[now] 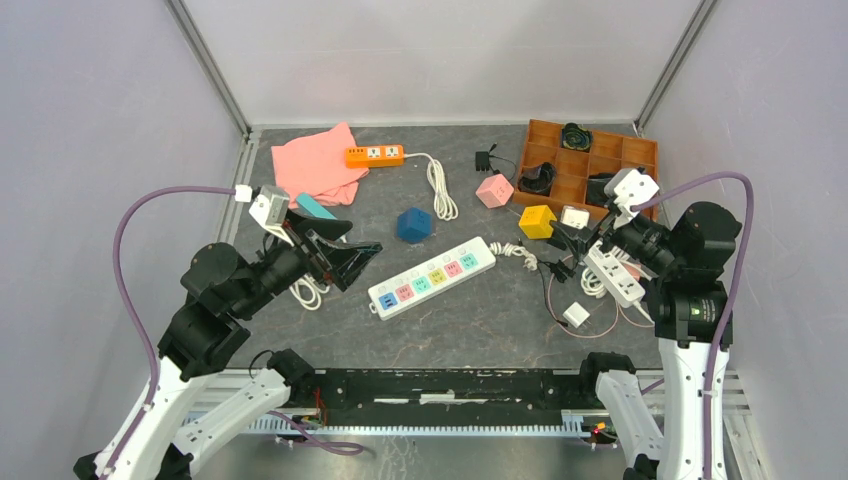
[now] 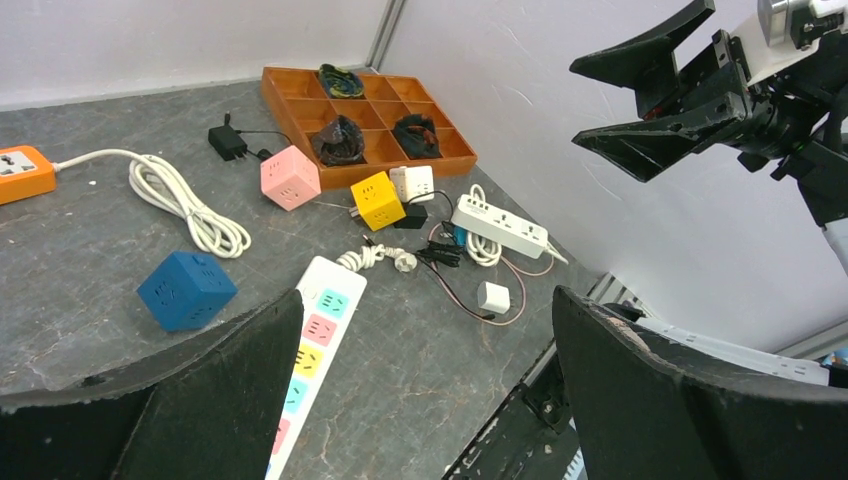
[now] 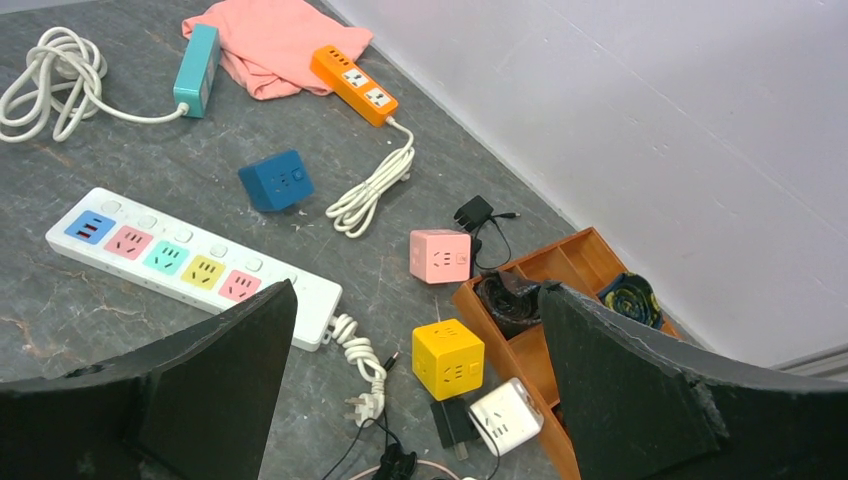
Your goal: Pull the plug off the socket
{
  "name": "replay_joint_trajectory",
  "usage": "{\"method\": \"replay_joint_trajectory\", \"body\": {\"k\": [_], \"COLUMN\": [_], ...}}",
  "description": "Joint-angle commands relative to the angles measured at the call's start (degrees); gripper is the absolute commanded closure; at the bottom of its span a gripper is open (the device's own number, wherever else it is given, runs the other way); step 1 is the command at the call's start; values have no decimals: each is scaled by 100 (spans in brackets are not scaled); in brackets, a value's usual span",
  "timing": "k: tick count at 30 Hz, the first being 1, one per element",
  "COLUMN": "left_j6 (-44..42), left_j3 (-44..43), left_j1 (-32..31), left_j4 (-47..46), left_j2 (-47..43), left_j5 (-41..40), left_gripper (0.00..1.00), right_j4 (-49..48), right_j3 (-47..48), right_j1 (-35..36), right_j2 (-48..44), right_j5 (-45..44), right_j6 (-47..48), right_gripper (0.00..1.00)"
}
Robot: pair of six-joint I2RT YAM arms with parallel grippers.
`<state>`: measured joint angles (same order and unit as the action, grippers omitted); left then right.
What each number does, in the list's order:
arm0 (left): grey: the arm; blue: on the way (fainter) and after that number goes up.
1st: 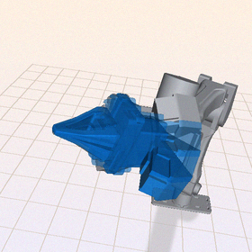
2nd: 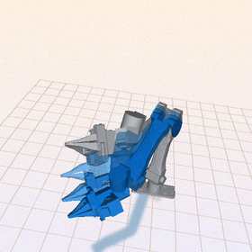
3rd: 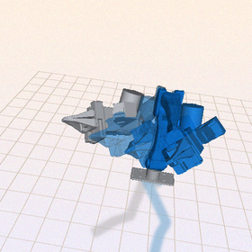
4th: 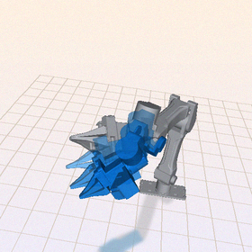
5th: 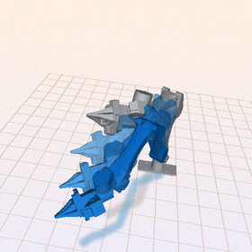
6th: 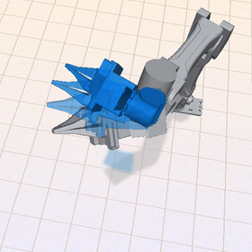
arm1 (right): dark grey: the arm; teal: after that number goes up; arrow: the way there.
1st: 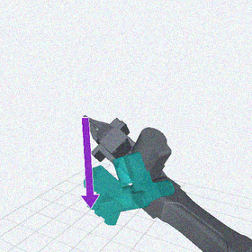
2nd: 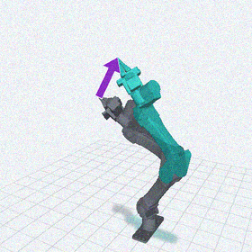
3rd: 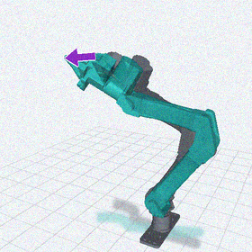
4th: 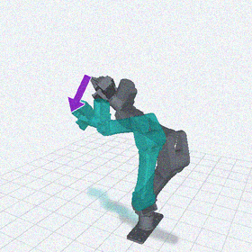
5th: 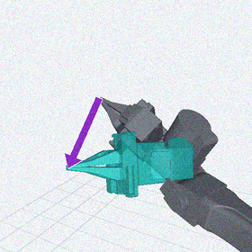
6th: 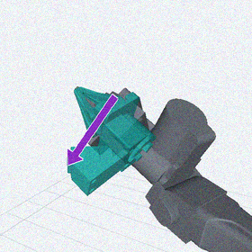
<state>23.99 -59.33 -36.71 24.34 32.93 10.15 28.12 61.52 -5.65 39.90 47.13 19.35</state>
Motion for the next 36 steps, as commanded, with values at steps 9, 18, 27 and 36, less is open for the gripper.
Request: {"method": "replay_joint_trajectory", "body": {"k": [9,18,27,36], "left_j6": [200,117,78,71], "left_j3": [-90,9,42,97], "left_j1": [23,21,23,23], "left_j4": [-44,-21,2,9], "left_j2": [-97,-128,-148,-189], "left_j5": [111,22,-11,-24], "left_gripper": [0,0,0,0], "right_j4": [6,-21,-17,-25], "right_j3": [138,99,70,65], "right_j1": [-15,-15,-15,-15], "right_j2": [-22,-36,-51,-50], "right_j5": [85,85,86,94], "right_j6": [29,16,16,16], "right_gripper": [2,2,2,2]}}
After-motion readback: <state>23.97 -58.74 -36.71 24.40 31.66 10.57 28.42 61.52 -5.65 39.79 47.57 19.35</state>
